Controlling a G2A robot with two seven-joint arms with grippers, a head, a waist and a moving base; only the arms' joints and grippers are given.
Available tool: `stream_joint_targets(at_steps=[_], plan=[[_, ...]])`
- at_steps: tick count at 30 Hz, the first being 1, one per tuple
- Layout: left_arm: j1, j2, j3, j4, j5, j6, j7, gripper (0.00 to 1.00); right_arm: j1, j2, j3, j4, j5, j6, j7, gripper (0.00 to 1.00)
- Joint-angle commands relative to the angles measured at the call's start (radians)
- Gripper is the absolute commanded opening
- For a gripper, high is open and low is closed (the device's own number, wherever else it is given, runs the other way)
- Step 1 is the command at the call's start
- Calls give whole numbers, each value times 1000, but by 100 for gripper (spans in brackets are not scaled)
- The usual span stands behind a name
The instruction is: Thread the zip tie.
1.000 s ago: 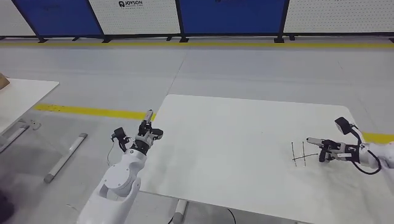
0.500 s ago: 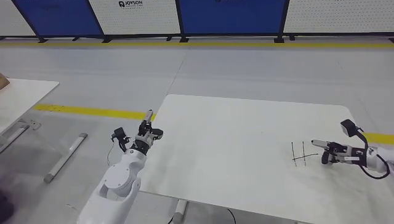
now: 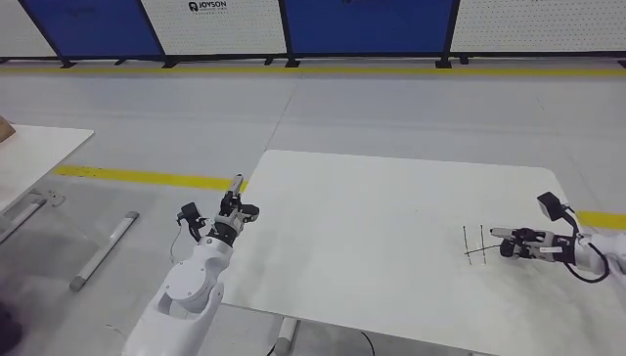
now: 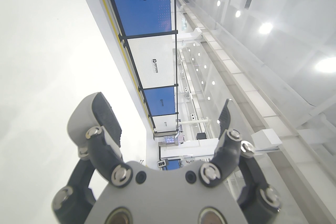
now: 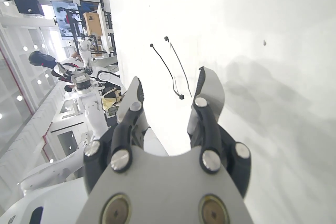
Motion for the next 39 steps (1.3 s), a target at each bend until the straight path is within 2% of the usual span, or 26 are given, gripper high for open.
stream_joint_targets(at_steps=[1,3,4,8,11,14,15,20,24,28,33,39], plan=[[0,0,0,0,0,0,0,100,1,-2,5,12,3,-8,7,42],[0,0,0,0,0,0,0,100,1,-5,9,21,3,-14,12,41],[0,0,0,0,0,0,0,100,1,-6,10,24,2,-16,13,36],[0,0,0,0,0,0,0,100,0,-10,14,34,-5,-22,16,29],[0,0,0,0,0,0,0,100,0,-13,19,39,-7,-25,20,30],[0,0,0,0,0,0,0,100,0,-16,24,45,-11,-28,22,27],[0,0,0,0,0,0,0,100,0,-17,26,46,-12,-28,22,30],[0,0,0,0,0,0,0,100,0,-20,35,55,-19,-32,20,17],[0,0,0,0,0,0,0,100,0,-23,41,59,-24,-30,22,13],[0,0,0,0,0,0,0,100,0,-27,47,64,-27,-30,25,0],[0,0,0,0,0,0,0,100,-1,-29,59,73,-24,-46,39,0],[0,0,0,0,0,0,0,100,-6,-24,91,80,8,-93,78,0]])
